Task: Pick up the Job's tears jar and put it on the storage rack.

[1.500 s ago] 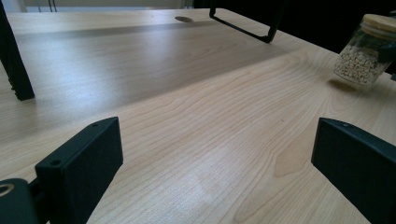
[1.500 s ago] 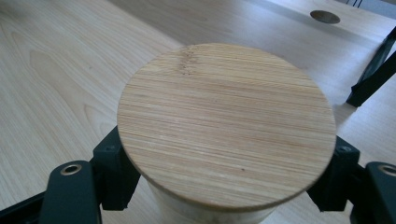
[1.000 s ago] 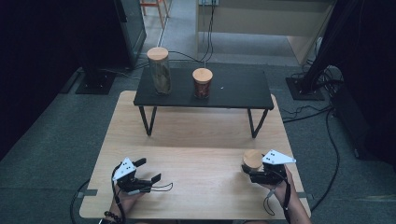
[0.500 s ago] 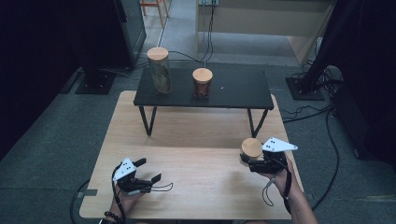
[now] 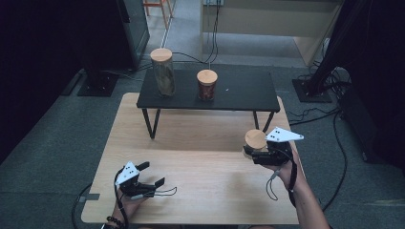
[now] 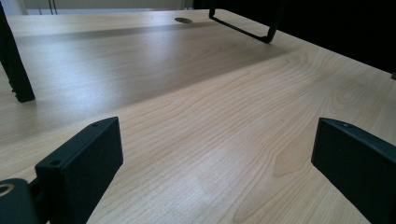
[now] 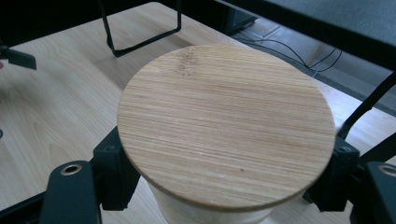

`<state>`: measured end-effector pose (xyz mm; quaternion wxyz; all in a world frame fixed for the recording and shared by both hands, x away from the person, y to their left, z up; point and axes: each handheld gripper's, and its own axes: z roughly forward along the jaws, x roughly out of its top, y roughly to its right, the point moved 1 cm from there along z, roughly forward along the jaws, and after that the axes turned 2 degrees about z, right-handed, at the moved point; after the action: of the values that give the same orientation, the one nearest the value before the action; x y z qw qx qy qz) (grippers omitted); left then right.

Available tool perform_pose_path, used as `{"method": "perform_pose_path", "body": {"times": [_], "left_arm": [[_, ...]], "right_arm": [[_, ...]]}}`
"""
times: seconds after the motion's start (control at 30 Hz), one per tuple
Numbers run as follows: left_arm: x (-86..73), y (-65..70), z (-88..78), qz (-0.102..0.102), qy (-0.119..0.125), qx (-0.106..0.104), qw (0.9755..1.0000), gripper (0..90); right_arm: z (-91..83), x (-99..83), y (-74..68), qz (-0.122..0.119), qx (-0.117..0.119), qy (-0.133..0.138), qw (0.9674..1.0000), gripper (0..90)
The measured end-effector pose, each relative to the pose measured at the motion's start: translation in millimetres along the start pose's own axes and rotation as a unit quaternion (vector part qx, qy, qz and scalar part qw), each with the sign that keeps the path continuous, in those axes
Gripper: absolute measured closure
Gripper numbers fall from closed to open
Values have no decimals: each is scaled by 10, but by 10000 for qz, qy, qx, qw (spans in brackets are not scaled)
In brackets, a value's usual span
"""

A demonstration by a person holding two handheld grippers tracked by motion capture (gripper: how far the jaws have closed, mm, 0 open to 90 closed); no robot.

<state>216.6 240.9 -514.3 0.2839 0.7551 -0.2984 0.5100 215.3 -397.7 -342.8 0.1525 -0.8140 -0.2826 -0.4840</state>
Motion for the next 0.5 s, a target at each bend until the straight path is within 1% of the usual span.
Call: {"method": "perform_pose_path", "body": {"times": [0.3,0.37,0.5], "left_arm": [[-3,-2,-2,8,13,-8,10000,21],[-3,2,-2,13,10,0,10000,21],[-3,0,-1,14,11,-7,10000,21]], "right_arm": [[-5,198,20,-24,-37,64,10000,255],[-2,233,18,-73,-45,114,9999,255],[6,312,19,-88,-57,160,9998,256]]}}
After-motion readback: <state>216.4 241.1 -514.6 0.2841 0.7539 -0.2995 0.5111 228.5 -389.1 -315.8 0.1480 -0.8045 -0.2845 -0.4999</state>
